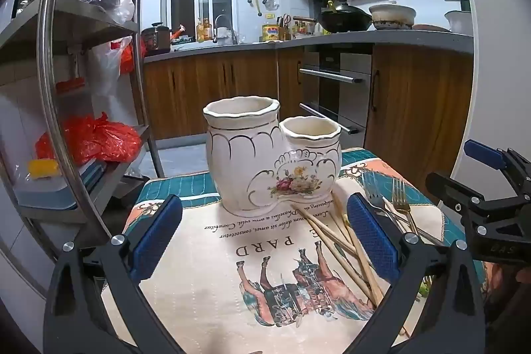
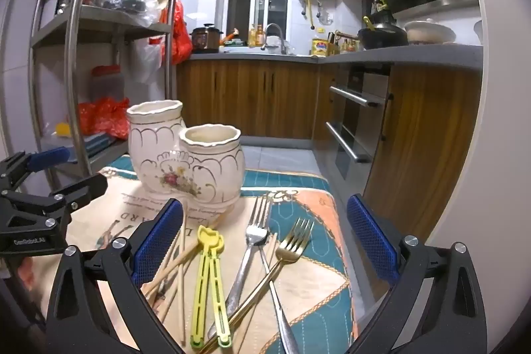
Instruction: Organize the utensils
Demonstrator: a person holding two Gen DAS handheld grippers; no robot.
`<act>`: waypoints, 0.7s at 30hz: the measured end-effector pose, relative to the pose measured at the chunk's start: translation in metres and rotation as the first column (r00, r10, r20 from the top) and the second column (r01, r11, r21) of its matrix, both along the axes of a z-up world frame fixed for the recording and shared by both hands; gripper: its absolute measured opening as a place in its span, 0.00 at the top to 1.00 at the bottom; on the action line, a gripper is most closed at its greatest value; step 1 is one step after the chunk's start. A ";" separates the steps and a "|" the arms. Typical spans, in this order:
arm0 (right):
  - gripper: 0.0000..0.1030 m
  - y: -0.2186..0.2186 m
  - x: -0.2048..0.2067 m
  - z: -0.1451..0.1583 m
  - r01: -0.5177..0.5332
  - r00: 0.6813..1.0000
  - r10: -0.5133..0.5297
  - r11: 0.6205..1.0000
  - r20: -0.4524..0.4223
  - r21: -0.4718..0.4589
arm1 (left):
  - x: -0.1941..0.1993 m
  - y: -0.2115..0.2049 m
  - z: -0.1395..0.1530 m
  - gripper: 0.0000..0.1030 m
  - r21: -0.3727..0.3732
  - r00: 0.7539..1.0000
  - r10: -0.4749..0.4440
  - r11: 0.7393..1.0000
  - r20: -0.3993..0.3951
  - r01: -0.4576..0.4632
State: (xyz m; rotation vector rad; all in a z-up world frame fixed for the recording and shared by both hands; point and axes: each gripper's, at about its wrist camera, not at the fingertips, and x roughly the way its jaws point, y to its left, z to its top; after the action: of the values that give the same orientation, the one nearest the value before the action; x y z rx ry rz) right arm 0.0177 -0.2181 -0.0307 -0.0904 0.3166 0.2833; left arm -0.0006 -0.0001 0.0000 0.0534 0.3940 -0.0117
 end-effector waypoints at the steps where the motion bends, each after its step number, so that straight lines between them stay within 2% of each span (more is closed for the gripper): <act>1: 0.05 0.000 -0.001 0.000 -0.003 1.000 0.003 1.000 0.009 0.005 | 0.000 0.000 0.000 0.05 0.000 1.000 0.001 1.000 0.001 -0.001; 21: 0.05 0.002 0.001 -0.002 0.000 1.000 0.000 1.000 -0.023 -0.011 | -0.006 0.002 0.003 0.05 0.010 1.000 0.003 1.000 -0.003 -0.003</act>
State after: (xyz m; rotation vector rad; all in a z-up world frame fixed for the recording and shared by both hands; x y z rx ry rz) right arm 0.0189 -0.2161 -0.0326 -0.0977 0.3406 0.2832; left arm -0.0064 0.0019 0.0030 0.0630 0.3968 -0.0069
